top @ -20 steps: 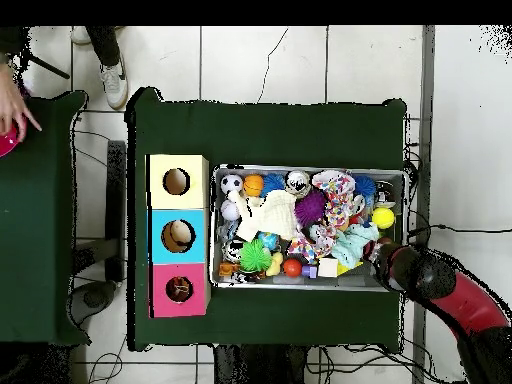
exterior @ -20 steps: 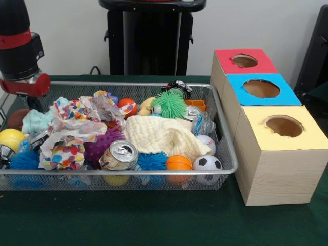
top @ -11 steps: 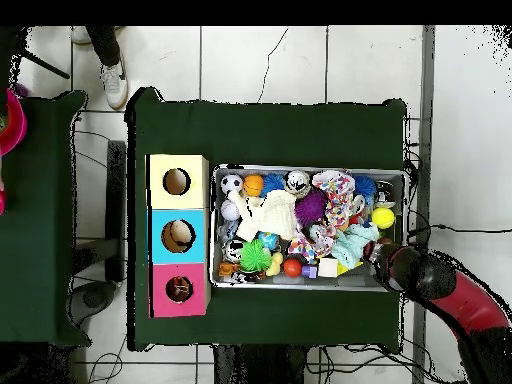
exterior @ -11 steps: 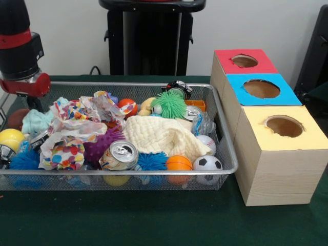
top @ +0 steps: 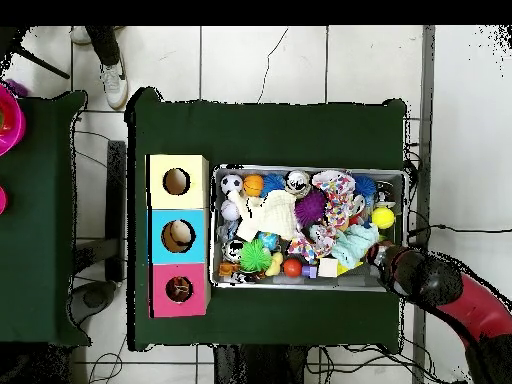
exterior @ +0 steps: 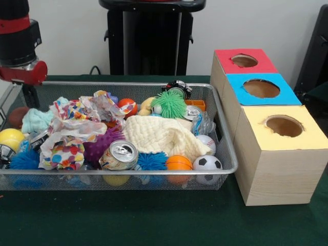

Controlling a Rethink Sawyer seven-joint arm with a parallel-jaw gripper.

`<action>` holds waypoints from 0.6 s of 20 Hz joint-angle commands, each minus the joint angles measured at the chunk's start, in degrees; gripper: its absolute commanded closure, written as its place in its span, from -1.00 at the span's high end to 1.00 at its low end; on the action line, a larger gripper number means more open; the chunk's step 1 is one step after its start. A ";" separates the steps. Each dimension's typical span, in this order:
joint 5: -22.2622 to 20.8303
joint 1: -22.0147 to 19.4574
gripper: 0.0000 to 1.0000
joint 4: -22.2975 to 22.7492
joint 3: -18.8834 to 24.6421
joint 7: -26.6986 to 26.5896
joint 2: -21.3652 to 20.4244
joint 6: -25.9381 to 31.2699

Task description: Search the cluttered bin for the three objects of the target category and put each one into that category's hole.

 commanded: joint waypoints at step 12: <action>-2.59 1.46 -1.00 5.12 -1.41 -0.19 -8.36 6.41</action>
